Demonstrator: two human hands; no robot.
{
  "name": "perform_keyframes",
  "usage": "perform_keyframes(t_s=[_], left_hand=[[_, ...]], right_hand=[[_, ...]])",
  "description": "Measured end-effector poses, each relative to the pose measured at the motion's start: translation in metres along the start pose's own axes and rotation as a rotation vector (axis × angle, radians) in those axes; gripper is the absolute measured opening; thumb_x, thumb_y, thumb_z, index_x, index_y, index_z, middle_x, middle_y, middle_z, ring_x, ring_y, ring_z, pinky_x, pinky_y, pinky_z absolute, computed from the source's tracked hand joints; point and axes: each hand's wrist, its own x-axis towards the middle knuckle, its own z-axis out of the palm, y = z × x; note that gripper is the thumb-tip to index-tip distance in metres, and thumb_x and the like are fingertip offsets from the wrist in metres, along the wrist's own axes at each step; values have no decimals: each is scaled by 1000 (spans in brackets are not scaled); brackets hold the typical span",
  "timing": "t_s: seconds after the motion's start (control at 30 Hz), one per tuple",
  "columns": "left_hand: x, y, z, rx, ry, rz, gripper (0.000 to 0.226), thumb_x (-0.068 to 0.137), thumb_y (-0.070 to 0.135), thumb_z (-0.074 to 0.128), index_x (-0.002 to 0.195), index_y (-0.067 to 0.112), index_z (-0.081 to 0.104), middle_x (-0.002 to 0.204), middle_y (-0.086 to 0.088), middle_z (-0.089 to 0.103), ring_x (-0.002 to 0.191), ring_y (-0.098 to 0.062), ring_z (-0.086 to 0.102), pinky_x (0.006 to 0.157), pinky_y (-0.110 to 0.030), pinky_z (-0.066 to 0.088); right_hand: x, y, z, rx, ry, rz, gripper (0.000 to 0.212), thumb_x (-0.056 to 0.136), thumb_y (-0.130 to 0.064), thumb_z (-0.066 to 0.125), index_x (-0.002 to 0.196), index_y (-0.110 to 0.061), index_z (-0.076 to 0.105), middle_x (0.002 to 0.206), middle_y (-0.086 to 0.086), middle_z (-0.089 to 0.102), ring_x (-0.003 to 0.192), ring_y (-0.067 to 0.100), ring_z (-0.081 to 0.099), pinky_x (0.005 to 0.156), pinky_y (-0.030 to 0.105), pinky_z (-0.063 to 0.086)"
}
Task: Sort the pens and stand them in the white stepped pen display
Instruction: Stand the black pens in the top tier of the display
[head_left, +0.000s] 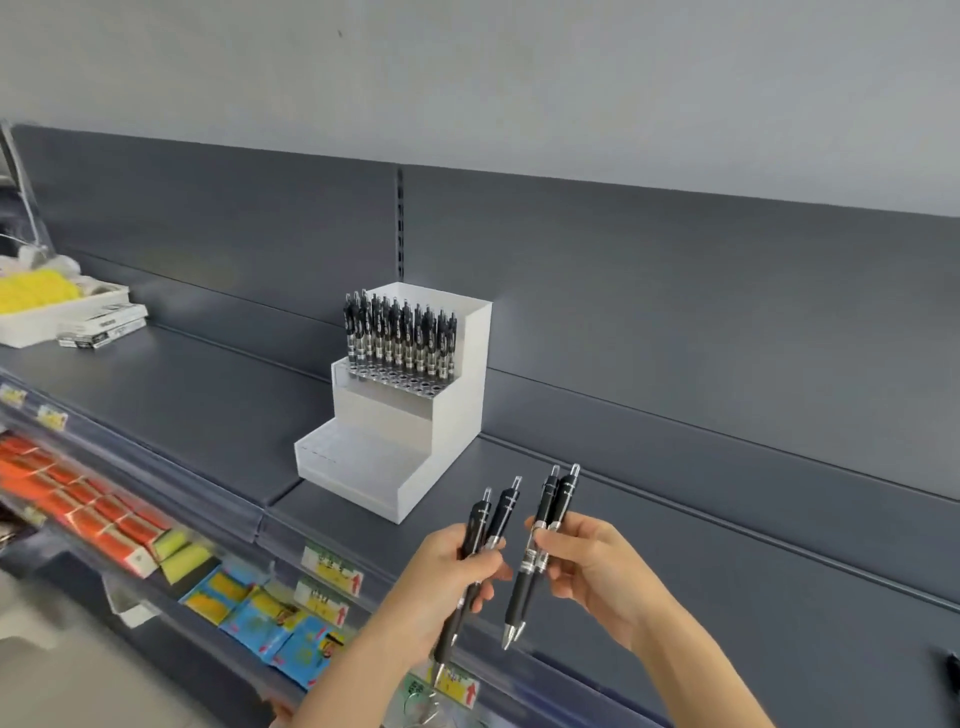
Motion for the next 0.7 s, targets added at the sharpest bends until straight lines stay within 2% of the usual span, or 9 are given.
perform_keyframes(t_s=[0.13,0.2,0.27,0.43,0.53,0.7], left_hand=[[21,5,-17,-1,5,37,10,83,6,63,93,6,64,67,1,59,55,-11,50,53,-24,40],[31,10,-23,23,24,59,26,69,20,73,92,7,65,70,-3,59,56,-12,49,52,-24,39],[43,16,-29,48,59,69,34,59,23,72,88,6,66,69,-3,58,54,-12,47,51,-23,38],[76,28,-55,67,150,72,7,77,0,66,79,6,63,65,-6,55,51,-12,44,47,-18,37],[89,32,-74,44,208,59,8,79,-5,62,78,3,62,70,-13,58,50,-13,44,47,-20,36],[105,35,-101,11,213,83,13,81,-6,60,74,5,59,63,-8,58,47,-9,45,46,-18,37]], right_hand=[[30,-7,21,-49,-35,-15,3,88,-3,57,87,-3,60,66,2,54,52,11,39,48,20,34],[47,-11,27,-56,-46,-23,6,88,-2,56,85,-3,61,67,2,56,51,11,39,47,19,33],[64,-16,31,-65,-69,-29,10,88,-1,55,83,-5,62,69,4,58,51,10,39,48,20,31],[103,-31,38,-9,-73,-54,12,89,4,52,91,-2,62,68,6,61,51,12,41,47,20,34],[120,-36,40,-7,-33,-55,15,86,7,53,95,-5,55,69,9,64,51,13,44,48,21,36],[143,-46,53,-39,0,-73,12,84,5,56,93,-2,55,75,12,70,50,12,45,47,21,34]])
